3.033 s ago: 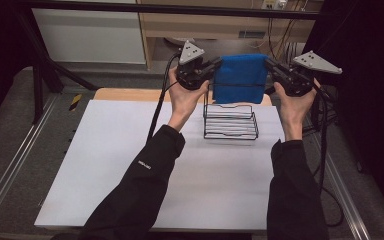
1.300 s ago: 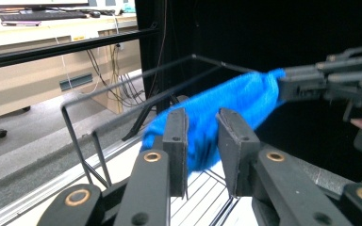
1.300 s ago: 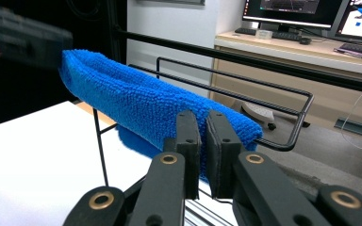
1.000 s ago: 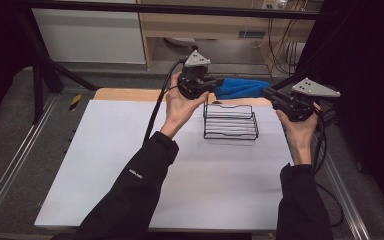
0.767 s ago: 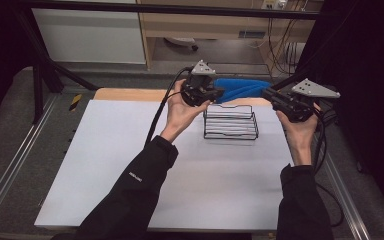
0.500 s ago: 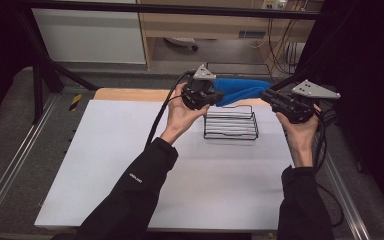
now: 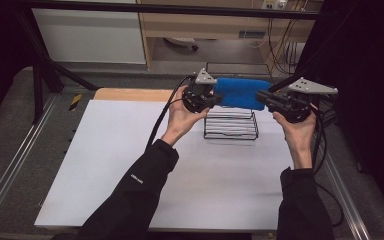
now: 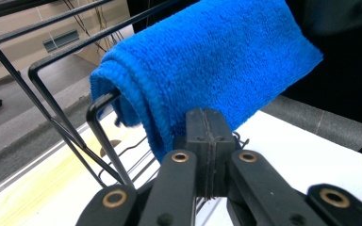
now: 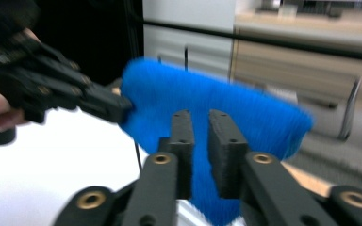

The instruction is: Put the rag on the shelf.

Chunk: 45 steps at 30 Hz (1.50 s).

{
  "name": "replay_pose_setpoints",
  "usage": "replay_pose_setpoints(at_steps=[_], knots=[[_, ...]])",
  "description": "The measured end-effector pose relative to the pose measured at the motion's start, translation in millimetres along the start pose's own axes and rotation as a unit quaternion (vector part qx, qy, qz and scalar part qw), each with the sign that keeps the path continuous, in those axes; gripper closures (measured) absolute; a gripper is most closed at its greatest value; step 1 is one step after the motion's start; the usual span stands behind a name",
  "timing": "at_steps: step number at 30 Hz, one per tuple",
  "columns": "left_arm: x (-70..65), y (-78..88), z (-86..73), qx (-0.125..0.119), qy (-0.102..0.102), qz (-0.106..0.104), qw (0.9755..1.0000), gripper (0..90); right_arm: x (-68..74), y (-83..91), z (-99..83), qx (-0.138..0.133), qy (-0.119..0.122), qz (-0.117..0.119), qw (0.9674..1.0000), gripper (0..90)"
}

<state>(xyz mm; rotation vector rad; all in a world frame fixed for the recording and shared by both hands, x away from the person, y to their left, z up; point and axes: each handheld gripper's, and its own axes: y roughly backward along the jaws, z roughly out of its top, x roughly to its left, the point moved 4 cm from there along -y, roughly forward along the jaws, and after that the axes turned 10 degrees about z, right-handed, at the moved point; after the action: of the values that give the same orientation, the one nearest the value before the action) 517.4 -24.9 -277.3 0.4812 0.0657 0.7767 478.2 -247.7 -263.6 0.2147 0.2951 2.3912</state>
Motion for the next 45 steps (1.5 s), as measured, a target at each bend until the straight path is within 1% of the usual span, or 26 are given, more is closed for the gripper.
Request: replay_pose_setpoints(at_steps=[1,3,6,8,10,12,13,14,18,20,22,24,25,26,28,30,32,34,36,38,40,42,43,45], knots=[[-0.2,-0.1,-0.7,-0.001,-0.001,-0.001,1.0000,90.0,-1.0,-2.2,-4.5,0.007,-0.007,0.001,1.0000,87.4],[-0.2,-0.2,-1.8,-0.004,0.000,-0.001,1.0000,90.0,-3.7,-5.2,-12.8,0.015,-0.015,-0.005,0.9998,89.2],[0.2,-1.1,-3.1,-0.005,0.001,0.000,1.0000,90.0,-9.8,-8.0,-22.4,0.024,-0.020,-0.021,0.9993,89.7],[0.8,-1.8,-3.8,-0.007,0.003,0.001,1.0000,90.0,-13.7,-9.3,-26.5,0.023,-0.016,-0.035,0.9990,88.3],[1.4,-2.4,-4.5,-0.006,0.005,0.002,1.0000,90.0,-16.2,-10.2,-28.9,0.024,-0.018,-0.043,0.9986,87.0],[1.6,-1.5,-5.2,-0.008,0.006,0.002,0.9999,90.0,-17.7,-10.3,-30.4,0.023,-0.019,-0.045,0.9985,85.3],[1.6,-0.2,-5.6,-0.009,0.005,0.001,0.9999,90.0,-17.5,-9.7,-30.9,0.021,-0.020,-0.043,0.9987,84.0],[1.5,1.2,-5.9,-0.009,0.004,0.001,1.0000,89.9,-16.5,-8.0,-30.9,0.014,-0.018,-0.040,0.9989,82.9],[2.1,9.9,-8.5,-0.008,0.001,0.000,1.0000,85.3,-9.8,-0.7,-28.8,-0.008,-0.014,-0.030,0.9994,74.3],[3.2,16.8,-10.8,-0.005,-0.002,0.001,1.0000,80.5,-4.6,3.0,-26.8,-0.016,-0.015,-0.025,0.9995,66.3],[4.4,24.1,-13.8,-0.001,-0.003,0.002,1.0000,74.4,0.9,5.9,-24.7,-0.018,-0.017,-0.021,0.9995,59.4],[5.4,31.7,-18.3,0.005,-0.004,0.005,1.0000,66.4,7.3,7.8,-23.1,-0.022,-0.018,-0.017,0.9994,49.6],[5.9,35.7,-21.2,0.007,-0.004,0.004,1.0000,64.2,10.2,8.3,-22.6,-0.022,-0.020,-0.018,0.9994,45.1],[6.4,39.7,-24.5,0.011,-0.004,0.004,0.9999,62.8,13.2,8.8,-22.5,-0.022,-0.020,-0.018,0.9994,41.0],[7.0,47.2,-32.9,0.017,-0.004,0.002,0.9998,56.9,19.2,9.4,-23.3,-0.021,-0.026,-0.016,0.9993,33.3],[7.5,53.6,-43.8,0.028,-0.003,-0.003,0.9996,50.7,23.2,10.1,-24.7,-0.020,-0.029,-0.011,0.9993,29.0],[8.9,59.1,-56.2,0.040,-0.005,-0.001,0.9992,43.9,27.2,10.8,-27.2,-0.018,-0.029,-0.011,0.9994,23.8],[11.0,64.2,-69.9,0.052,-0.003,0.000,0.9986,38.0,30.5,10.9,-30.6,-0.013,-0.033,-0.008,0.9994,20.0],[14.9,69.7,-85.6,0.061,0.000,0.004,0.9981,34.6,33.9,10.4,-34.6,-0.007,-0.038,-0.003,0.9992,15.8],[18.3,73.8,-97.4,0.063,0.006,0.007,0.9980,31.3,37.4,8.5,-39.5,-0.003,-0.045,0.002,0.9990,12.9],[23.0,78.9,-112.6,0.068,0.013,0.012,0.9975,27.8,40.9,5.8,-44.5,0.007,-0.047,0.004,0.9988,10.1],[26.7,82.8,-124.4,0.073,0.019,0.016,0.9970,24.9,44.2,2.8,-49.4,0.018,-0.048,0.009,0.9987,7.8],[29.4,85.8,-132.5,0.075,0.024,0.019,0.9967,23.4,46.2,1.1,-52.3,0.020,-0.048,0.010,0.9986,7.3],[33.7,90.1,-143.0,0.076,0.030,0.024,0.9964,20.2,50.5,-2.8,-58.7,0.025,-0.043,0.015,0.9986,5.9]])
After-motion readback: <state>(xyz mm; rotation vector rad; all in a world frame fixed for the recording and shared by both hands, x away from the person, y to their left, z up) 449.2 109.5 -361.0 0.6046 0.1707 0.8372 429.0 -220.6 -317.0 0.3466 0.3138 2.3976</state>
